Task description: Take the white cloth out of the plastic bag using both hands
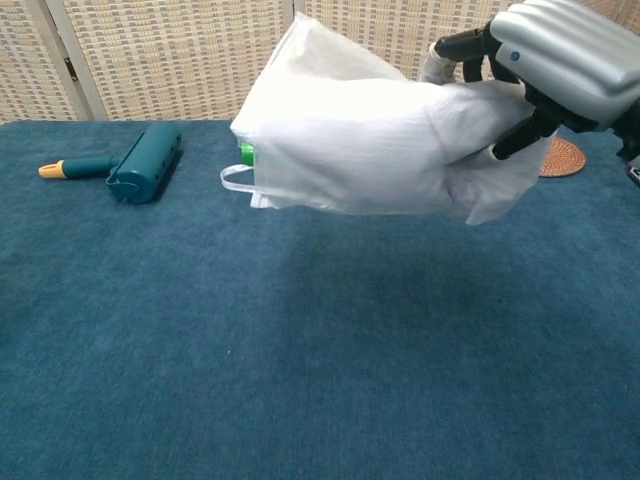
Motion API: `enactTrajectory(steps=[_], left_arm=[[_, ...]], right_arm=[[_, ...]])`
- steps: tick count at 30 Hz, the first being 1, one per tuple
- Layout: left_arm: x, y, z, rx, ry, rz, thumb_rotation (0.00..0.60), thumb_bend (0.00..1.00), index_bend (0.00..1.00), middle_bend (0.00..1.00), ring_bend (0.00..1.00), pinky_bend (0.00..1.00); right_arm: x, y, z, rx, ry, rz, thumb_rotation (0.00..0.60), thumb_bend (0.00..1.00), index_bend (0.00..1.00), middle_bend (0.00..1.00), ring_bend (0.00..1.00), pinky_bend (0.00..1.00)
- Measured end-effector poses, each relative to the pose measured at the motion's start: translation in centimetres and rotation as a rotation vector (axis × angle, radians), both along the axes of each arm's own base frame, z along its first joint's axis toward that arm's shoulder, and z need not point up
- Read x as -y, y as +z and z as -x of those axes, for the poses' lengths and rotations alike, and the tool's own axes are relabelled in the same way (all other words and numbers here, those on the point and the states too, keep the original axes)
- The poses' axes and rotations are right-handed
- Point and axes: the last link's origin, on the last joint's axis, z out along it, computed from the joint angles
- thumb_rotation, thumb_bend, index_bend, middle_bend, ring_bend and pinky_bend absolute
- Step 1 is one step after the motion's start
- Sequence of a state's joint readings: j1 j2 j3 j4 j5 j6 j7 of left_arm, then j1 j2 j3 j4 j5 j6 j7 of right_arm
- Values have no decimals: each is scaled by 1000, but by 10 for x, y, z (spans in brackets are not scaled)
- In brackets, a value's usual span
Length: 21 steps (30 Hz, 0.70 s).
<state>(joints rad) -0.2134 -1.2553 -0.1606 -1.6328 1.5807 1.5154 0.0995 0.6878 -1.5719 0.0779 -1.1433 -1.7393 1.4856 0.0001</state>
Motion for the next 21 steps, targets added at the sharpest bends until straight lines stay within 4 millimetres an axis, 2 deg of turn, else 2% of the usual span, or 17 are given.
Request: enactTrajectory(steps=[11, 21], left_arm=[[-21, -8, -37, 49, -146, -29, 600, 194, 307, 908, 814, 940], [-30, -16, -57, 84, -221, -39, 600, 194, 338, 969, 849, 967]], right_arm=[[-1, 2, -6, 74, 70, 15, 600, 523, 569, 680, 653, 722], [-1, 0, -12, 126, 113, 15, 600, 534, 569, 680, 654, 722]])
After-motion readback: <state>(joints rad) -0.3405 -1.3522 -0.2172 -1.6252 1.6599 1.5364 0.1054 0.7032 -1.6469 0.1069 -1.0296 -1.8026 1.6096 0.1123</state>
